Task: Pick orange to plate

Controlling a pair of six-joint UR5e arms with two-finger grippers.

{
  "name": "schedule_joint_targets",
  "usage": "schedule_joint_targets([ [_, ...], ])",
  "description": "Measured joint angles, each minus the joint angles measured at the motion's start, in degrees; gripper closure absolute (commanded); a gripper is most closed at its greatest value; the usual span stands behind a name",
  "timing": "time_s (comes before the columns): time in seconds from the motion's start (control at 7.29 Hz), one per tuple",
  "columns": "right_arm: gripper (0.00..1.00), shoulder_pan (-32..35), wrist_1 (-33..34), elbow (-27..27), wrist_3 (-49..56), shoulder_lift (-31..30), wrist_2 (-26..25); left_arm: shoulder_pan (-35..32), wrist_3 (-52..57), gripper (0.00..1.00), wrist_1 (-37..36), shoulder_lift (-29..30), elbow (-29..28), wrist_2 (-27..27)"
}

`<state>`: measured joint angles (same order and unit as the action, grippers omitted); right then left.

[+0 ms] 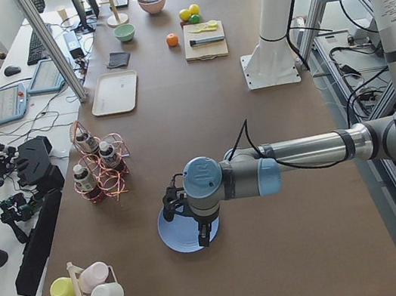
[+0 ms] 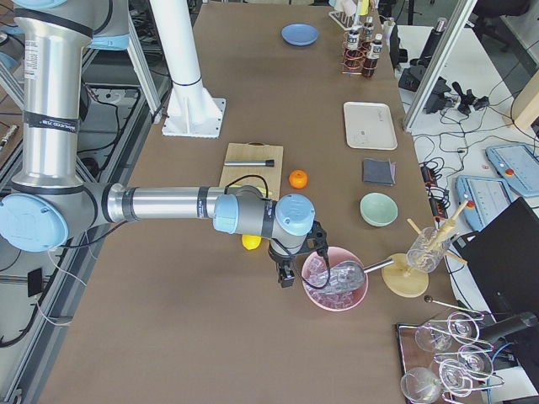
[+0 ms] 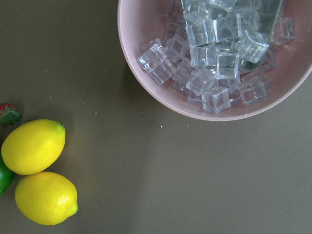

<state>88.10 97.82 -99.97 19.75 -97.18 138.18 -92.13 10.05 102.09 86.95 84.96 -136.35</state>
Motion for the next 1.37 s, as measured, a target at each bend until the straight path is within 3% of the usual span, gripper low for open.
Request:
schedule_joint_targets([
  [0.27, 0.00, -1.6, -2.2, -0.1, -2.9, 0.6, 1.2, 4.7, -3.3, 0.07, 7.7, 2.5, -7.1, 1.3],
  [0.69, 0.00, -8.1, -13.0, -0.1, -17.6, 1.3, 1.4, 11.5, -13.3, 0.11, 21.8, 3.4, -15.4, 2.5],
  [0.96, 0.00, -10.9, -17.6, -0.1, -21.5, 1.3, 1.5, 12.7, -14.2, 0.18, 24.6, 3.7, -17.7, 2.5],
  [1.37, 0.00, -14.4, -23.2, 0.2, -21.9, 1.2, 1.4, 13.6, -14.4, 0.19, 25.0, 3.9, -18.6, 2.3],
])
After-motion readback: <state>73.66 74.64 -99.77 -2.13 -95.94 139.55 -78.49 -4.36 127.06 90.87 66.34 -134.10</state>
